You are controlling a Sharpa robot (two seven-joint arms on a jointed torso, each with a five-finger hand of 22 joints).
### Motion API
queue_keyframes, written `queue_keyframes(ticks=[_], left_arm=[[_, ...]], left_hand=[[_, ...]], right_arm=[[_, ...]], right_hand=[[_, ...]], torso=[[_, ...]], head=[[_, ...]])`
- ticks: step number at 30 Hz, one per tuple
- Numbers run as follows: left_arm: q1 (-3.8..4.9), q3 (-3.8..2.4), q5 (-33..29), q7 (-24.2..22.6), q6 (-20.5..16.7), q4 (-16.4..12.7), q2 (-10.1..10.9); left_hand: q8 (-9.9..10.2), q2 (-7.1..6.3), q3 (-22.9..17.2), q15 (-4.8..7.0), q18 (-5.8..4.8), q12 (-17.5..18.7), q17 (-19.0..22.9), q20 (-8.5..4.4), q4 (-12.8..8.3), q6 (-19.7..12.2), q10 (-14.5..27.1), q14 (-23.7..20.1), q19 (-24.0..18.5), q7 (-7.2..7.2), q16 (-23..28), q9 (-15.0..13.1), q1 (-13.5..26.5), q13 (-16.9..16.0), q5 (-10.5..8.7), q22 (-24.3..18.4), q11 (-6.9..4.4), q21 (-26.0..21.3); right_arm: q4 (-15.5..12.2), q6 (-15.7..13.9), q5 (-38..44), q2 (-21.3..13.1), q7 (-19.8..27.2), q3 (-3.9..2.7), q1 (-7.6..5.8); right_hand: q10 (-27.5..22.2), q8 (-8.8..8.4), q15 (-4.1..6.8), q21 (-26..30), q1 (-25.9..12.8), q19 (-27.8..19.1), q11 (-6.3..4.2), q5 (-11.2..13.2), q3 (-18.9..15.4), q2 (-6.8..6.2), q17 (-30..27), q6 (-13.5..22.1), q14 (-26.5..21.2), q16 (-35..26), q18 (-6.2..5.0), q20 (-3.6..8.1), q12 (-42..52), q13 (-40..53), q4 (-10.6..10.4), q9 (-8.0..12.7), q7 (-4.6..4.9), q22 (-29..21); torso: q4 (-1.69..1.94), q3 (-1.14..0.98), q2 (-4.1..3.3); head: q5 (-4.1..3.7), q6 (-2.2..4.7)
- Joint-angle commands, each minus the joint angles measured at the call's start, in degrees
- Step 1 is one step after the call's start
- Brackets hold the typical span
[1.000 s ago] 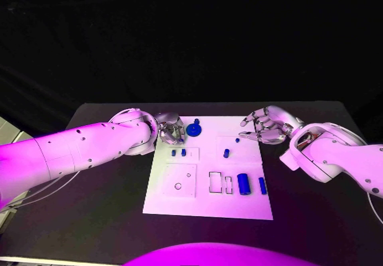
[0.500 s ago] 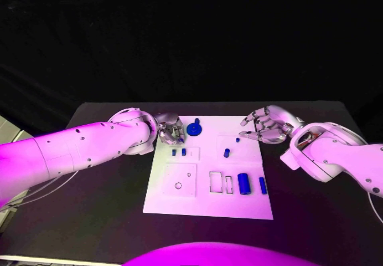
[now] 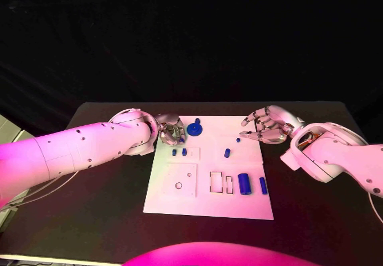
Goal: Assemble the parts on the task board
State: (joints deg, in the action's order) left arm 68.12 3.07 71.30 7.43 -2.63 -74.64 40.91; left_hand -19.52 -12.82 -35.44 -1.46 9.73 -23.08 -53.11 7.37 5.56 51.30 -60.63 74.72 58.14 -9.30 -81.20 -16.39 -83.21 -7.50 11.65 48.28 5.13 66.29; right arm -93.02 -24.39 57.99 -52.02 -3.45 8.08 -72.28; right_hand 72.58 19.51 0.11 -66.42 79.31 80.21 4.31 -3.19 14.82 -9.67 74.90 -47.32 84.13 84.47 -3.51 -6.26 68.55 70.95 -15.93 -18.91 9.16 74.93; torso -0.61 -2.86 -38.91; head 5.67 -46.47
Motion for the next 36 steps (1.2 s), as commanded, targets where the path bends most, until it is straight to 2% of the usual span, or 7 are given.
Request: queue_keyframes(ticks=[1, 8, 13, 18, 36], left_arm=[[-0.19, 0.12, -0.10, 0.09, 1.01, -0.32, -0.01], [-0.19, 0.11, -0.19, 0.32, 1.12, -0.55, 0.15], [-0.20, 0.10, -0.17, 0.37, 0.93, -0.70, 0.32], [-0.23, 0.09, 0.04, 0.34, 0.52, -0.92, 0.57], [-0.26, -0.02, 0.25, 0.90, -0.01, -0.79, 1.27]], left_hand=[[0.90, -0.01, -0.10, 0.01, -0.33, 0.53, 0.24, 0.15, -0.52, -1.06, -0.19, -0.46, -0.42, -0.03, 0.30, 0.21, 0.55, -0.23, -0.12, -0.04, 0.21, -0.24], [2.44, -0.39, -0.03, -0.01, -0.34, 0.91, 0.12, 0.18, -0.64, -2.77, -0.66, -0.38, -0.38, -0.31, 0.18, 0.61, 1.00, -0.68, -0.04, 0.08, 0.21, -0.16], [2.89, -0.55, -0.02, 0.00, -0.33, 1.05, 0.17, 0.18, -0.68, -3.29, -0.69, -0.40, -0.38, -0.36, 0.18, 0.75, 1.11, -0.82, -0.02, 0.08, 0.19, -0.16], [3.49, -0.76, 0.02, 0.03, -0.37, 1.19, -0.02, 0.18, -0.71, -3.99, -0.83, -0.29, -0.22, -0.41, 0.11, 0.96, 1.28, -1.02, -0.01, 0.23, 0.15, -0.06], [3.69, -0.79, 0.04, 0.09, -0.42, 1.02, -0.37, 0.14, -0.81, -4.09, -1.28, -0.07, 0.07, -0.38, -0.02, 1.03, 1.27, -1.30, -0.01, 0.53, 0.04, 0.13]], right_arm=[[-0.04, 0.24, 0.53, 0.04, 0.43, -0.02, 0.03], [0.15, 0.34, 0.53, 0.22, 0.35, -0.01, 0.03], [0.21, 0.31, 0.53, 0.32, 0.34, -0.01, 0.03], [0.21, 0.33, 0.53, 0.35, 0.34, -0.01, 0.03], [0.27, 0.29, 0.53, 0.30, 0.27, -0.01, 0.03]], right_hand=[[0.07, 0.39, 0.01, 0.26, -0.58, -0.18, -0.19, -0.24, 0.41, -0.29, 5.33, -0.25, 3.20, -0.25, -1.17, 0.34, -0.30, -0.12, 0.09, 0.01, -0.24, 3.50], [-0.12, 0.31, 0.01, 0.53, -0.62, -0.26, -0.16, -0.23, 0.38, -0.40, 5.20, -0.10, 3.16, -0.35, -1.21, 0.35, -0.54, -0.33, 0.09, 0.05, -0.22, 3.37], [-0.16, 0.25, 0.00, 0.59, -0.63, -0.27, -0.15, -0.23, 0.37, -0.45, 5.17, 0.02, 3.16, -0.38, -1.22, 0.35, -0.58, -0.37, 0.09, 0.08, -0.20, 3.35], [-0.18, 0.20, 0.00, 0.68, -0.63, -0.30, -0.14, -0.24, 0.37, -0.48, 5.17, 0.12, 3.16, -0.39, -1.23, 0.35, -0.60, -0.40, 0.10, 0.10, -0.18, 3.31], [-0.18, 0.20, 0.00, 0.68, -0.63, -0.30, -0.14, -0.24, 0.37, -0.48, 5.17, 0.12, 3.16, -0.39, -1.23, 0.35, -0.60, -0.40, 0.10, 0.10, -0.18, 3.31]], torso=[[-0.05, -0.05, 0.02], [-0.10, 0.02, 0.07], [-0.01, -0.02, 0.03], [-0.06, 0.00, 0.02], [-0.03, 0.00, 0.01]], head=[[0.11, -0.02], [0.20, 0.00], [0.06, 0.09], [0.13, 0.12], [0.14, 0.21]])
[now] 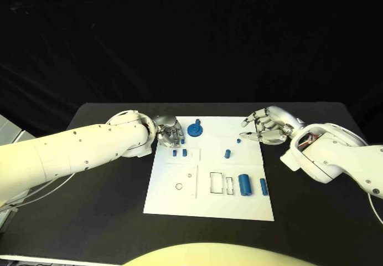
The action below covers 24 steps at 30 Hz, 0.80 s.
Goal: Assemble the parts on the task board
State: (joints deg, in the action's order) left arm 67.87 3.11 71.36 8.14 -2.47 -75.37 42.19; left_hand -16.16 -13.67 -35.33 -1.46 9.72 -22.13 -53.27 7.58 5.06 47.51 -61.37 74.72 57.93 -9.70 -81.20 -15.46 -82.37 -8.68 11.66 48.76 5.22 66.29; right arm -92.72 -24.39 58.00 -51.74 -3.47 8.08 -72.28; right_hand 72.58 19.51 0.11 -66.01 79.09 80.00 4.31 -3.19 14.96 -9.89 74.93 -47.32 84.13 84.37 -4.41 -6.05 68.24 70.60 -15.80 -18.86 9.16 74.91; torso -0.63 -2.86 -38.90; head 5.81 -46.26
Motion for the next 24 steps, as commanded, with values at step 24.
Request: queue_keyframes(ticks=[24], left_arm=[[0.51, -2.71, -34.23, -16.09, -10.87, 0.57, 7.11]], left_hand=[[-1.28, -0.69, 4.59, -1.02, 0.87, 0.24, 26.67, 0.52, 0.87, 3.65, 3.11, -15.53, -6.46, -0.44, 18.20, -0.39, 2.62, -2.23, -0.58, -13.29, 1.14, -14.50]], right_arm=[[4.94, 3.83, 20.22, 1.97, -1.65, 0.00, 0.02]], right_hand=[[-10.22, -0.90, -0.37, 5.02, 5.68, -0.07, 0.61, -0.20, 12.41, -5.68, -0.86, -3.97, 2.32, -5.00, -0.74, 0.04, -55.30, -50.52, 3.16, 0.68, -0.38, 2.41]], torso=[[-0.09, 0.01, 0.01]], head=[[-2.20, 1.99]])
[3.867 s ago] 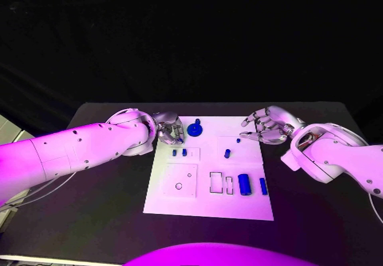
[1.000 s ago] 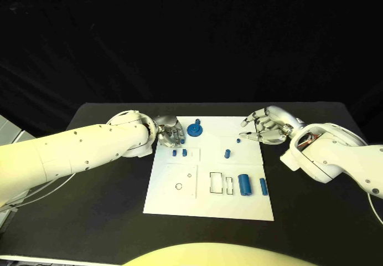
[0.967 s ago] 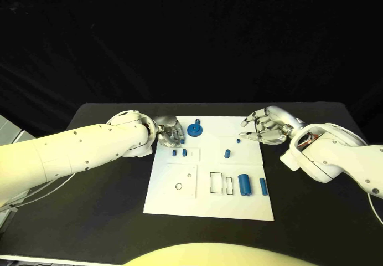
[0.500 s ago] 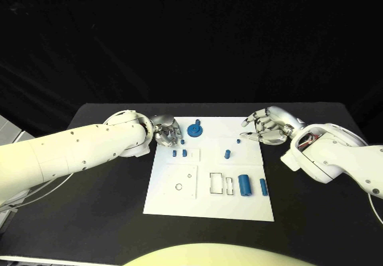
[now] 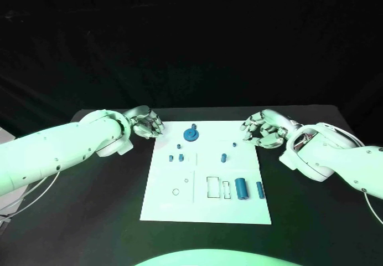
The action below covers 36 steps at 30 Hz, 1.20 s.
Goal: Assemble the parts on the task board
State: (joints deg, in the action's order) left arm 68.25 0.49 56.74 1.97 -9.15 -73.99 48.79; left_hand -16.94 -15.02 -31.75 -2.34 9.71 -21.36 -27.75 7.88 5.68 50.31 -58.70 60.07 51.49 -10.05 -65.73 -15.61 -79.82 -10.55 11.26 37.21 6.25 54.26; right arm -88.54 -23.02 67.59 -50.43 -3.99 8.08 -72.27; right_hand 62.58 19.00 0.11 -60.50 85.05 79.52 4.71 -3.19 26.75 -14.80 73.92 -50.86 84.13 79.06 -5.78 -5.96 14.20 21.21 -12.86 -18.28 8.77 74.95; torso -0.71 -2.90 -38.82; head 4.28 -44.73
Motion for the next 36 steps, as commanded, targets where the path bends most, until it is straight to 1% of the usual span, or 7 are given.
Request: queue_keyframes(ticks=[1, 6, 11, 14, 22, 27, 36], left_arm=[[0.14, -0.10, -22.95, -11.45, -4.09, -1.22, 0.87], [0.10, -0.16, -37.96, -18.85, -1.38, -5.07, 3.22], [-0.03, -0.16, -42.84, -22.30, 0.95, -8.80, 5.35], [-0.14, -0.16, -43.93, -23.53, 1.48, -10.69, 6.56], [-0.27, -0.15, -44.96, -24.64, 1.37, -12.78, 8.13], [-0.29, -0.15, -45.66, -24.76, 0.95, -13.11, 8.27], [-0.29, -0.15, -46.29, -24.88, 0.65, -13.10, 8.21]], left_hand=[[-0.59, 0.76, 1.21, -0.12, 0.84, -0.69, 1.39, 0.27, 0.30, 1.02, 0.34, -1.20, -0.14, -0.08, 3.45, -0.30, -0.01, -0.45, -0.19, -2.13, 0.17, -3.07], [-0.91, 1.64, 2.37, -0.51, 0.58, -0.44, 4.08, 0.90, 1.48, 2.13, -0.69, -3.30, -3.08, -0.05, 11.04, -0.80, 0.10, -0.33, -0.13, -5.46, 0.16, -8.85], [-0.86, 1.20, 2.00, -1.90, 0.67, 5.09, 9.02, 3.44, 2.97, 2.24, -2.54, -3.73, -5.20, -0.27, 27.62, -1.64, -0.25, 2.35, -0.10, -12.52, 0.85, -20.01], [-0.14, 1.12, 1.58, -2.47, 0.66, 8.52, 9.36, 4.10, 2.97, 1.08, -3.09, -3.24, -4.58, -0.24, 33.85, -1.82, -0.94, 3.84, 0.17, -15.46, 1.22, -24.30], [-0.05, 1.20, 1.44, -3.06, 0.64, 11.41, 8.57, 4.85, 2.90, 1.47, -4.30, -3.03, -4.19, -0.49, 39.43, -2.32, -0.94, 5.17, 0.31, -18.45, 1.50, -28.80], [0.08, 1.09, 1.53, -3.09, 0.71, 11.77, 8.09, 4.88, 2.68, 1.42, -4.44, -2.24, -3.79, -0.97, 39.84, -2.36, -1.07, 5.31, 0.27, -18.94, 1.72, -29.46], [0.49, 1.39, 1.62, -3.75, 0.56, 12.43, 7.47, 5.30, 2.05, 0.95, -3.37, -3.57, -4.04, -1.58, 41.26, -2.31, -1.57, 5.53, 0.28, -20.09, 2.33, -31.33]], right_arm=[[1.15, 2.71, 12.41, 1.02, -1.76, 0.02, 0.01], [3.46, 4.16, 21.89, 3.50, -5.70, 0.15, 0.64], [5.57, 3.91, 26.55, 5.82, -8.29, 0.18, 1.53], [6.25, 4.15, 28.20, 6.73, -9.18, 0.19, 1.78], [7.29, 7.30, 29.22, 8.10, -9.71, 0.22, 2.27], [7.23, 7.94, 28.81, 8.68, -9.19, 0.23, 2.82], [6.87, 8.35, 27.01, 9.23, -8.60, 0.24, 3.20]], right_hand=[[-0.34, -0.58, -0.43, -0.60, -0.41, 0.46, 0.22, -0.20, 0.93, -0.93, 0.11, -0.45, 2.30, 0.30, 0.64, -0.08, -2.04, -1.88, 0.44, 0.15, -0.07, 2.51], [-0.87, -0.94, -0.20, -1.17, -0.97, 0.69, -0.17, -0.21, 1.49, -1.57, 0.45, -1.57, 2.39, 0.60, 0.69, 0.18, -4.76, -4.85, 1.74, 0.18, -1.60, 3.15], [-1.13, -1.40, 0.04, -1.27, -1.06, 0.76, -0.35, -0.24, 2.52, -1.31, 0.67, -1.99, 2.50, 0.79, 0.69, 0.52, -5.85, -6.25, 2.23, 0.30, -1.69, 3.40], [-0.83, -1.97, 0.99, -1.94, -1.57, 1.09, -0.82, -0.23, 3.31, -1.44, 1.07, -2.03, 2.73, 1.13, 0.76, 1.31, -6.68, -7.50, 2.62, 0.43, -2.03, 3.86], [0.58, -2.27, 1.02, -2.48, -2.97, 1.38, -0.96, -0.20, 4.17, -1.26, 1.06, -2.70, 2.85, 1.22, 0.94, 1.71, -7.34, -8.86, 2.60, 0.35, -2.00, 4.34], [0.84, -2.43, 0.88, -2.46, -3.18, 1.40, -0.83, -0.22, 4.43, -1.22, 0.97, -2.77, 2.83, 1.18, 0.97, 1.59, -7.74, -9.32, 2.72, 0.35, -1.85, 4.40], [3.32, -2.20, 1.02, -2.57, -3.64, 1.49, -1.22, -0.20, 5.71, -0.81, 0.87, -4.33, 2.85, 1.21, 0.95, 1.57, -8.36, -10.60, 3.42, -0.05, -2.35, 4.72]], torso=[[-0.06, 0.06, -0.08], [0.07, -0.12, -0.23], [0.24, 0.02, -0.21], [0.29, -0.01, -0.27], [0.62, 0.10, -0.40], [0.25, 0.01, -0.41], [0.32, -0.05, -0.40]], head=[[-0.82, 0.55], [-1.41, 0.89], [-1.82, 0.88], [-1.95, 0.89], [-2.04, 0.64], [-1.61, 0.61], [-1.63, 0.17]])
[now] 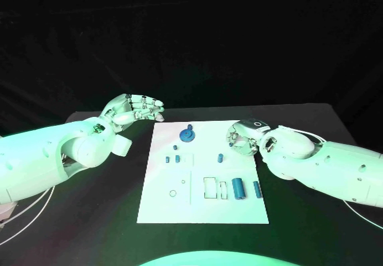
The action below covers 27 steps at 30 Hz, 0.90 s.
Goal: Assemble the parts on the task board
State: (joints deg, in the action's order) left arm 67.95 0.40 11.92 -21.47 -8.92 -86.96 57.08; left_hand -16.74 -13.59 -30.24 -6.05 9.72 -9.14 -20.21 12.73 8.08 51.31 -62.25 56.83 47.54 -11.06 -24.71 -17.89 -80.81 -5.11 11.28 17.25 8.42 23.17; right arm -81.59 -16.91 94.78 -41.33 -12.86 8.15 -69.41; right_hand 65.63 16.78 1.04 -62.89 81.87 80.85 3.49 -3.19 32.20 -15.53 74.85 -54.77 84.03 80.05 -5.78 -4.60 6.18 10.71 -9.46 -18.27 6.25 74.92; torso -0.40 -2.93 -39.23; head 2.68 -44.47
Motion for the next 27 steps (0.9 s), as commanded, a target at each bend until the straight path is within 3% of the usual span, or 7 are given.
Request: queue_keyframes(ticks=[1, 6, 11, 27], left_arm=[[0.01, -0.06, -1.50, -1.44, 0.37, -0.10, -0.09], [0.01, -0.06, -1.54, -1.35, 0.30, -0.06, -0.11], [0.01, -0.06, -1.48, -1.26, 0.21, -0.03, -0.20], [0.01, -0.05, -1.21, -2.05, -1.17, -0.17, -0.24]], left_hand=[[0.33, 0.00, 0.12, -0.08, 0.56, 0.23, -0.10, 0.48, -0.39, -0.11, 0.27, -0.44, -0.10, -0.60, 0.31, -0.02, -0.61, 0.10, 0.26, -0.21, 0.21, -0.36], [0.36, 0.07, 0.12, -0.13, 0.55, 0.26, -0.15, 0.52, -0.45, -0.16, 0.38, -0.57, -0.12, -0.65, 0.39, -0.01, -0.65, 0.11, 0.27, -0.30, 0.25, -0.51], [0.43, 0.20, 0.11, -0.18, 0.57, 0.26, -0.27, 0.57, -0.54, -0.27, 0.49, -0.66, -0.10, -0.87, 0.45, 0.00, -0.74, 0.11, 0.28, -0.43, 0.35, -0.72], [0.48, 0.42, 0.00, -0.18, 0.64, 0.13, -0.56, 0.57, -0.98, -0.34, 0.46, -0.57, 0.13, -1.02, 0.40, 0.00, -1.24, 0.06, 0.35, -0.58, 0.41, -0.95]], right_arm=[[-0.07, 2.33, -0.27, 0.20, 0.27, 0.17, 0.38], [0.24, 2.52, -0.33, 0.63, 0.10, 0.17, 0.54], [0.24, 2.94, -0.66, 1.01, -0.59, 0.19, 0.84], [0.61, 6.38, 3.01, 1.93, -3.87, 0.35, 1.13]], right_hand=[[0.86, 0.07, 0.11, -0.26, -0.58, 0.20, -0.08, -0.19, 0.51, 0.01, -0.08, -0.71, 2.95, 0.22, 0.97, 0.26, -0.40, -0.30, 0.19, -0.15, 0.15, 4.83], [1.62, 0.13, -0.06, -0.36, -0.75, 0.26, -0.08, -0.20, 0.94, 0.31, -0.04, -1.09, 2.97, 0.28, 1.01, 0.21, -0.55, -0.61, 0.41, -0.30, 0.23, 4.96], [3.84, 0.62, -0.25, -0.99, -0.70, 0.52, -0.01, -0.17, 2.15, 1.50, 0.16, -2.51, 3.01, 0.50, 1.15, -0.01, -0.64, -1.16, 1.50, -0.84, 0.51, 5.43], [7.76, 1.77, 0.33, -2.33, -0.55, 0.96, -0.70, -0.18, 3.32, 3.23, 0.05, -5.70, 2.93, 0.61, 1.33, 0.22, -1.13, -1.77, 5.03, -2.21, 0.13, 6.47]], torso=[[0.05, 0.00, 0.01], [0.06, 0.03, 0.05], [0.09, 0.04, 0.04], [0.07, 0.08, 0.04]], head=[[-0.06, -0.12], [-0.01, -0.11], [-0.01, -0.08], [-0.16, -0.19]])
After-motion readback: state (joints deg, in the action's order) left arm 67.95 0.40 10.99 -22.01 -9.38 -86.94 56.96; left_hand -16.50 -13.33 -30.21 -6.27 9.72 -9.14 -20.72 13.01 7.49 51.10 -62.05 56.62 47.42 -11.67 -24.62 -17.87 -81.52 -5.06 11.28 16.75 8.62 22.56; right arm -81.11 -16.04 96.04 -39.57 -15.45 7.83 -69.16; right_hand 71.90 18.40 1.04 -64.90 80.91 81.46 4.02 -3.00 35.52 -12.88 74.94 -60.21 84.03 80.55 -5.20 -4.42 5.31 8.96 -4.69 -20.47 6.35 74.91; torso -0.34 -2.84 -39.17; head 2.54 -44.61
